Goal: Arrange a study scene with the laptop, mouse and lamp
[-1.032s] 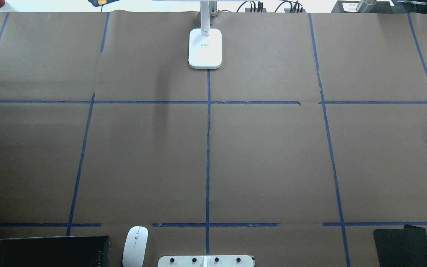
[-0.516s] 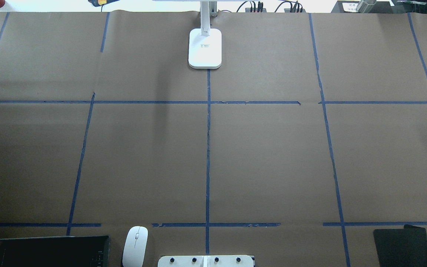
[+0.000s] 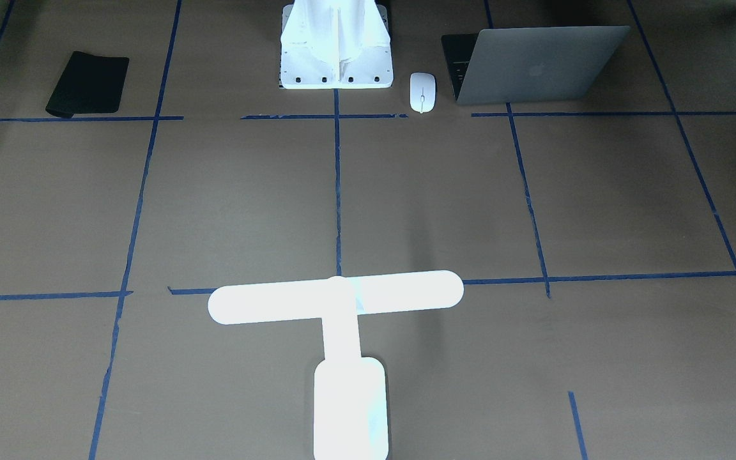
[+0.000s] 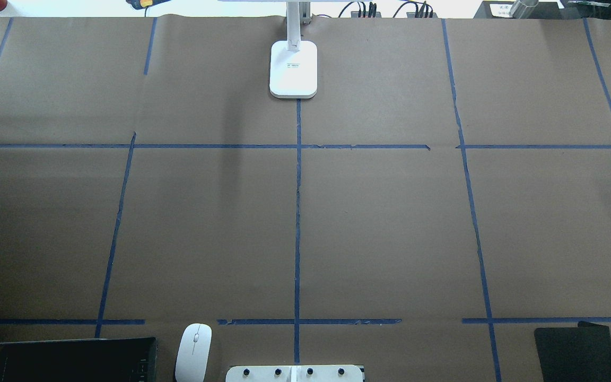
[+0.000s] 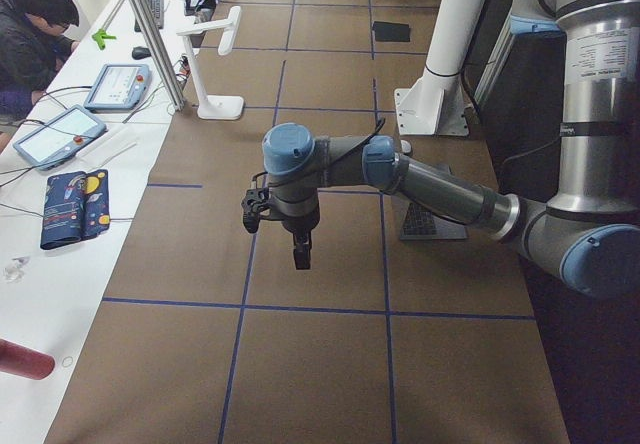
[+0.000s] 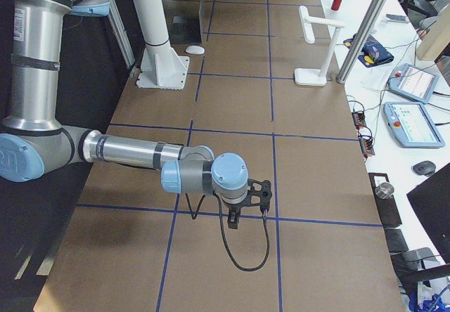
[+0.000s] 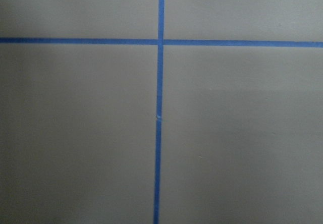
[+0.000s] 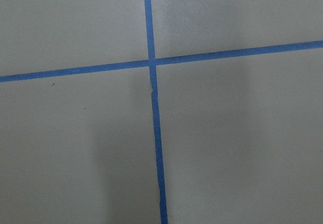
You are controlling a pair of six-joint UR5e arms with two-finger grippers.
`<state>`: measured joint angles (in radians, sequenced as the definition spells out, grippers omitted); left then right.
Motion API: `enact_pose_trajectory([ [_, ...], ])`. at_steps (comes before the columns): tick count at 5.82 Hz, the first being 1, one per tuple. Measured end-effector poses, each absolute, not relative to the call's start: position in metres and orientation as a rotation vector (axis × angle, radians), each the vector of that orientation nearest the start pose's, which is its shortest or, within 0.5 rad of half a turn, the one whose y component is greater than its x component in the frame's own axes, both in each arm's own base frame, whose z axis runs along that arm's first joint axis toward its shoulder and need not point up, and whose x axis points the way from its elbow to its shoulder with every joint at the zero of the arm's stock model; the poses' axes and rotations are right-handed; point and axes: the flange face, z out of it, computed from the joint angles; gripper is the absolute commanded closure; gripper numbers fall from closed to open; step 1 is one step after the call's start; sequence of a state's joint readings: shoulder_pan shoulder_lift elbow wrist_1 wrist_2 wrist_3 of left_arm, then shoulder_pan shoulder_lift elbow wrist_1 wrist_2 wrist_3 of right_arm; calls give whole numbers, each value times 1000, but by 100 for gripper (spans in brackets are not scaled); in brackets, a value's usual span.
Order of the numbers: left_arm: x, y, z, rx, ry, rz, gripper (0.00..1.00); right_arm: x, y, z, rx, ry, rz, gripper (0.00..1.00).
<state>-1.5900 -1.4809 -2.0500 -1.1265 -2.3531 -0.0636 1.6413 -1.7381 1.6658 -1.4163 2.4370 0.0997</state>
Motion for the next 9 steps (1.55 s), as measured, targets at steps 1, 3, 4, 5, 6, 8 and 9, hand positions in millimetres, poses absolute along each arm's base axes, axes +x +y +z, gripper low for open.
enact_pose_trajectory([
  [1,-61,-398,484,-92,780,-182,0,87,-421,663,71,-868,121,0],
  [3,-20,-361,422,-158,781,-346,0,87,-420,665,69,-866,121,0],
  [4,10,-348,393,-219,777,-428,0,87,-420,666,68,-866,121,0],
  [5,40,-333,367,-281,768,-499,0,87,-420,666,67,-866,121,0],
  [6,62,-318,345,-339,760,-584,0,87,-420,665,67,-868,121,0],
  [8,98,-301,317,-417,733,-782,0,85,-421,662,69,-894,119,0],
  [9,126,-293,309,-429,694,-871,0,85,-422,660,71,-904,118,0],
])
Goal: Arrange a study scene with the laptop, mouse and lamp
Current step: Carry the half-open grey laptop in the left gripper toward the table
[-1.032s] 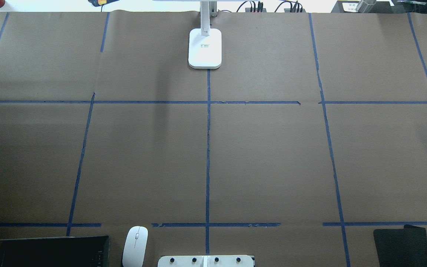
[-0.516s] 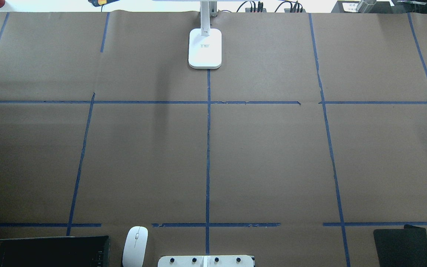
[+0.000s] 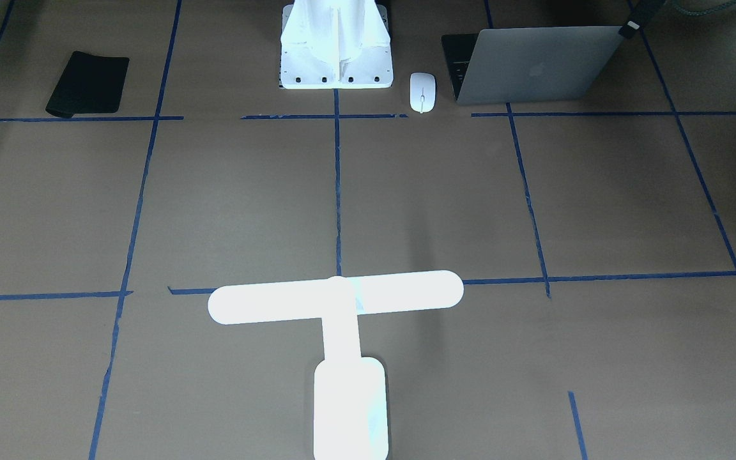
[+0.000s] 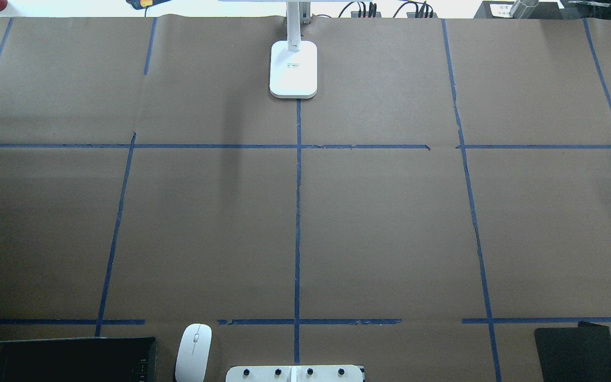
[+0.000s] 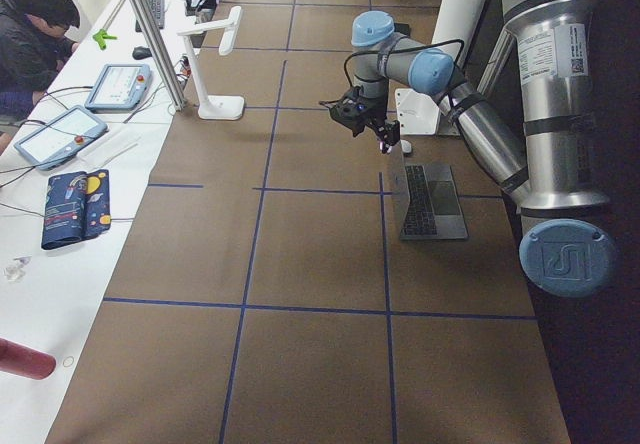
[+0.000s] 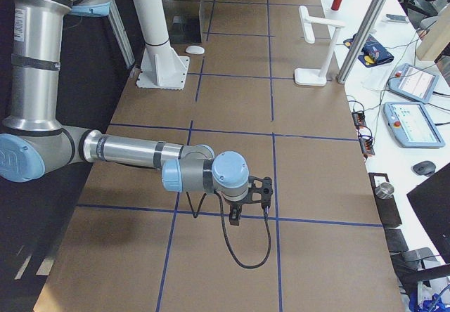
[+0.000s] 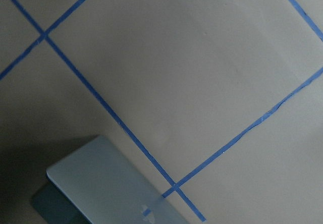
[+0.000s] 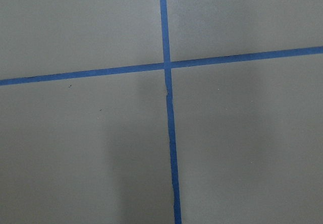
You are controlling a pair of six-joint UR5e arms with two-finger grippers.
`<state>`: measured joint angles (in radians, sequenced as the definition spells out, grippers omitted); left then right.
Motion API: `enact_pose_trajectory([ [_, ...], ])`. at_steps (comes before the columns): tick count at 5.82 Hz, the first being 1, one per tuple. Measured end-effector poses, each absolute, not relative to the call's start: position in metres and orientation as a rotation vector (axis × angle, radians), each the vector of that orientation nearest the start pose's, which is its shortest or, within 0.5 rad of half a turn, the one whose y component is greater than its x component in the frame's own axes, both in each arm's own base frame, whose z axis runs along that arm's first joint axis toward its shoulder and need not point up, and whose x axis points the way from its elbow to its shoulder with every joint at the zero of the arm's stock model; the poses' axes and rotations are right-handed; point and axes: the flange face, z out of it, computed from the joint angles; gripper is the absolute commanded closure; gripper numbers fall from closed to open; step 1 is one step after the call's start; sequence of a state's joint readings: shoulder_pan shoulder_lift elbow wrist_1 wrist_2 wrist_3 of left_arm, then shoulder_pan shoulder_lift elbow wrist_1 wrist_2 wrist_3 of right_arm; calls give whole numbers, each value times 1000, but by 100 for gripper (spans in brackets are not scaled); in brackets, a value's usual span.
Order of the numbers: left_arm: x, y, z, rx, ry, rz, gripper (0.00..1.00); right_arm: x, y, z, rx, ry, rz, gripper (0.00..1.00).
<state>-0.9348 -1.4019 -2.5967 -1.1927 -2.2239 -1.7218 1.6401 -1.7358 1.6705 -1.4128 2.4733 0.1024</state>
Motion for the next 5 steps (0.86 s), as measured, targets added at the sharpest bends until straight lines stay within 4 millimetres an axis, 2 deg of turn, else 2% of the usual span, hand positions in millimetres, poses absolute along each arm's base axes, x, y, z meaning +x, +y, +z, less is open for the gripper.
enact_pose_trajectory([
  [1,160,-281,302,-433,651,-963,0,85,-422,658,73,-907,117,0],
  [3,220,-243,292,-440,573,-1123,0,85,-423,657,76,-909,117,0],
  [4,242,-225,293,-435,540,-1186,0,85,-425,655,80,-911,115,0],
  [5,252,-216,294,-439,520,-1239,0,85,-427,652,81,-918,116,0],
])
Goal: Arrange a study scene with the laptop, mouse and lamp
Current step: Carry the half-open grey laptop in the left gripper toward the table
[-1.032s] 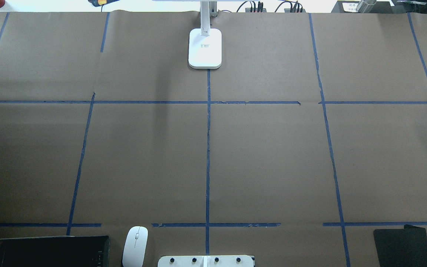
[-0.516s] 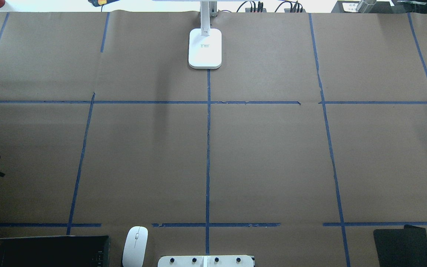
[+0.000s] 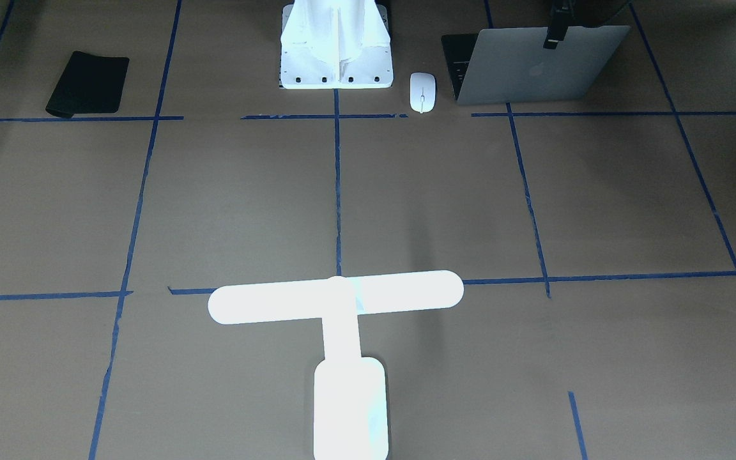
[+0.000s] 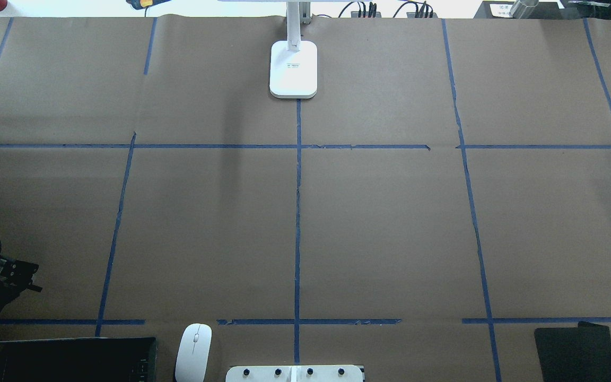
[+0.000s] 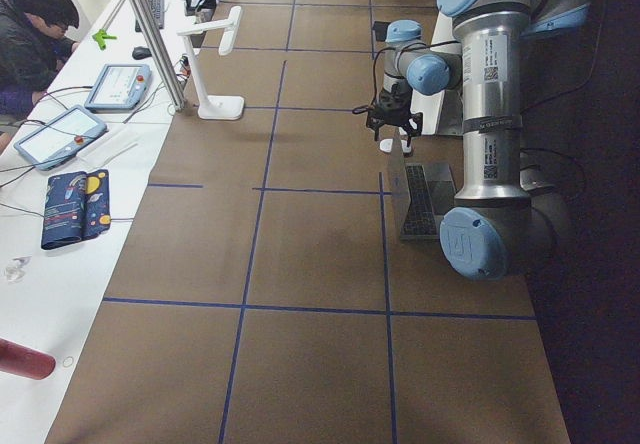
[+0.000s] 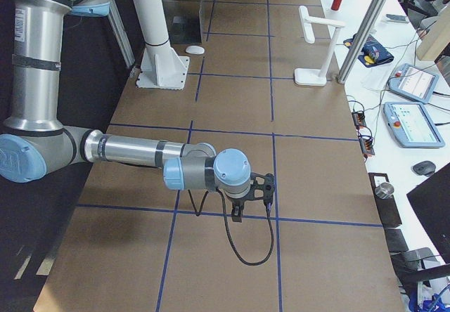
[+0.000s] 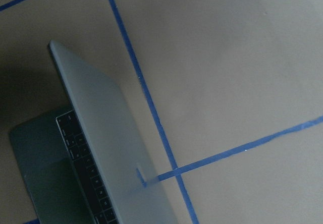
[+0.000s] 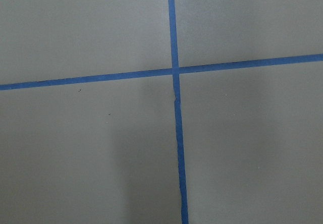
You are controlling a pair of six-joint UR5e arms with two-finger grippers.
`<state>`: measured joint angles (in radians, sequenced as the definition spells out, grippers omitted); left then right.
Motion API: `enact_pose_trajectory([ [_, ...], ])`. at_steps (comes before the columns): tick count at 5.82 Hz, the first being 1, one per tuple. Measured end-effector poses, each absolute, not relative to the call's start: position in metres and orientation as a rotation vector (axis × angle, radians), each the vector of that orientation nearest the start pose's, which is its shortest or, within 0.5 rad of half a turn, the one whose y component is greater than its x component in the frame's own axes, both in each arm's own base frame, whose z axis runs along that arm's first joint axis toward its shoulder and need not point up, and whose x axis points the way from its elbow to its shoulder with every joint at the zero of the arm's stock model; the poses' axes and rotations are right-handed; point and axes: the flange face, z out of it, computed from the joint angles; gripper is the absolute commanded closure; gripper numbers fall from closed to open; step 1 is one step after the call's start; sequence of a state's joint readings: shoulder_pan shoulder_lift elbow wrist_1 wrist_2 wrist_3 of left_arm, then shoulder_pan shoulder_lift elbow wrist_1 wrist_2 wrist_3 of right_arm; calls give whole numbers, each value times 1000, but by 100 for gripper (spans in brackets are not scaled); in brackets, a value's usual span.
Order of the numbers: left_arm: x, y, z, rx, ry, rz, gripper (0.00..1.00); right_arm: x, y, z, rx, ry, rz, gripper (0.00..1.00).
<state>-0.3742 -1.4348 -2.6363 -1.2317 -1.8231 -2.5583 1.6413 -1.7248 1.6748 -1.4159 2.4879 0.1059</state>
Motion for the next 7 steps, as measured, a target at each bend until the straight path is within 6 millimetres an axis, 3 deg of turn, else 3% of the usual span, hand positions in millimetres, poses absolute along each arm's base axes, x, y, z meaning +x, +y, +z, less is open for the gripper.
enact_pose_trajectory([
  [3,262,-203,307,-403,427,-1357,0,84,-430,648,81,-931,119,0],
  [7,280,-181,322,-368,321,-1388,0,84,-430,648,80,-930,120,0],
])
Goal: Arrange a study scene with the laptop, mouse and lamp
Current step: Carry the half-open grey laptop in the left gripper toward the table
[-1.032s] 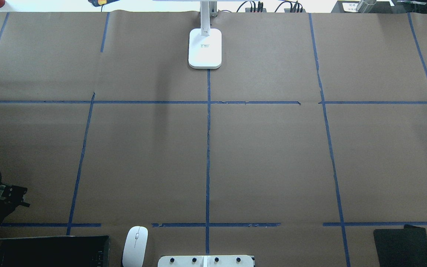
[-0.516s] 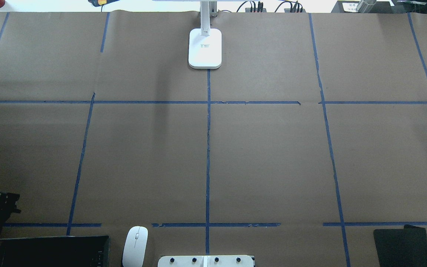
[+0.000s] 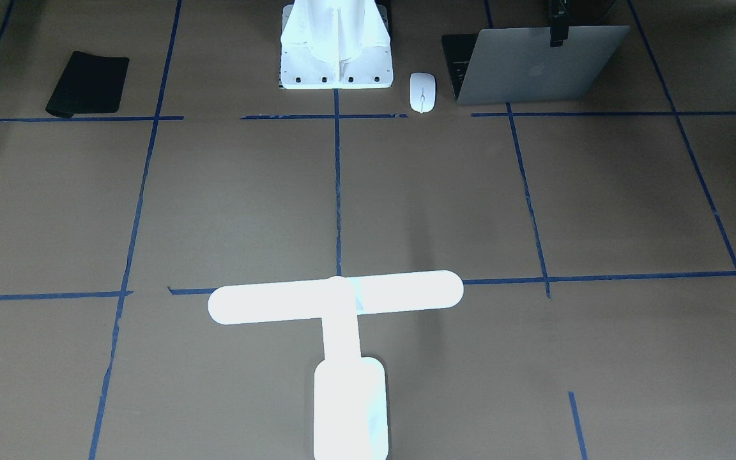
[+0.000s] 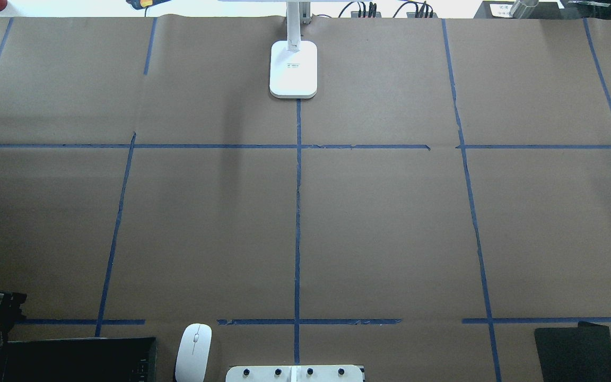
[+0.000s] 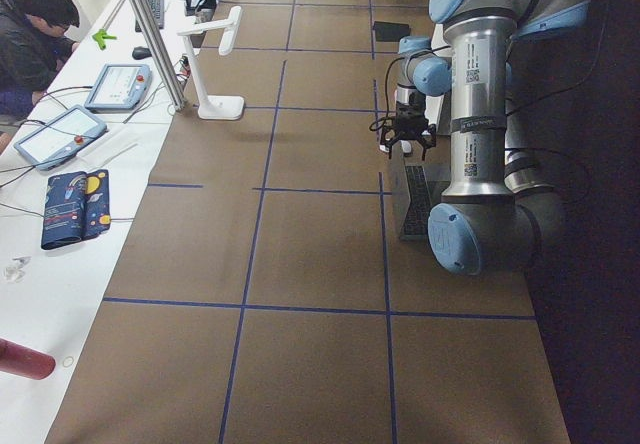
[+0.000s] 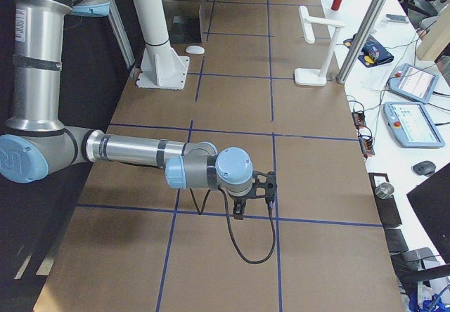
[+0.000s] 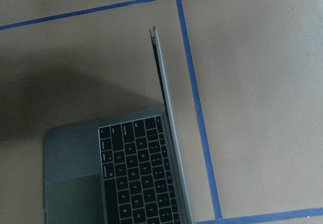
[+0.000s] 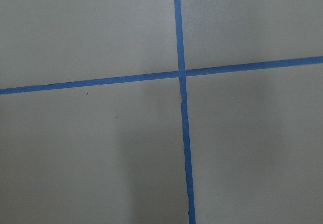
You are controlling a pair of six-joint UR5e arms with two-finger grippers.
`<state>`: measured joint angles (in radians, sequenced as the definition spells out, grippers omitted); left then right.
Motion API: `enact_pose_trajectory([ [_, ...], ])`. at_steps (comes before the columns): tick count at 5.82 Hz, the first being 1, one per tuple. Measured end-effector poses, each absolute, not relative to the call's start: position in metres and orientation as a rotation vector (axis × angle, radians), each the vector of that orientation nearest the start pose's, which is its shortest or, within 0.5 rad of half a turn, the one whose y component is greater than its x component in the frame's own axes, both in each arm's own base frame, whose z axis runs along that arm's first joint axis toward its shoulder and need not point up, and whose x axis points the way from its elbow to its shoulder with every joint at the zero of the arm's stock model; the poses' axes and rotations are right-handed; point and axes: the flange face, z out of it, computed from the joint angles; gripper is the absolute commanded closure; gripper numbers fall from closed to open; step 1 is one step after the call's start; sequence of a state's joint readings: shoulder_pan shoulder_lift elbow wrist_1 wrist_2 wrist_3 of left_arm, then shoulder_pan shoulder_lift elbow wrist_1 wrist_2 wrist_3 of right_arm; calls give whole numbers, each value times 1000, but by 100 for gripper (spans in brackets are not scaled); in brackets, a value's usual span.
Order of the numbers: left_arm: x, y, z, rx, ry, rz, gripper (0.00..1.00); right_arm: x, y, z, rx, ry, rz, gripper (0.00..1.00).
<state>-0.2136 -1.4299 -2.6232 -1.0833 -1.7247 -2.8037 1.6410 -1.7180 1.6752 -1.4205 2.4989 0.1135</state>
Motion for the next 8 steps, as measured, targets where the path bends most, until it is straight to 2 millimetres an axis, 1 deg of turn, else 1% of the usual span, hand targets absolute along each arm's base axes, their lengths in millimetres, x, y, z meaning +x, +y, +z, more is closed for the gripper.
enact_pose_trajectory([
  [2,289,-178,329,-361,299,-1381,0,84,-430,648,80,-930,121,0],
  [3,292,-178,330,-360,296,-1380,19,84,-430,648,80,-930,121,0],
  [4,295,-178,331,-358,292,-1382,56,84,-430,648,80,-930,121,0],
  [5,296,-178,333,-355,285,-1394,89,84,-430,648,81,-930,120,0],
  [6,296,-179,335,-354,274,-1425,100,84,-430,648,83,-930,119,0],
  [7,294,-181,334,-355,269,-1455,100,84,-430,648,84,-929,119,0],
  [8,289,-187,332,-357,276,-1484,100,84,-430,647,86,-929,118,0],
])
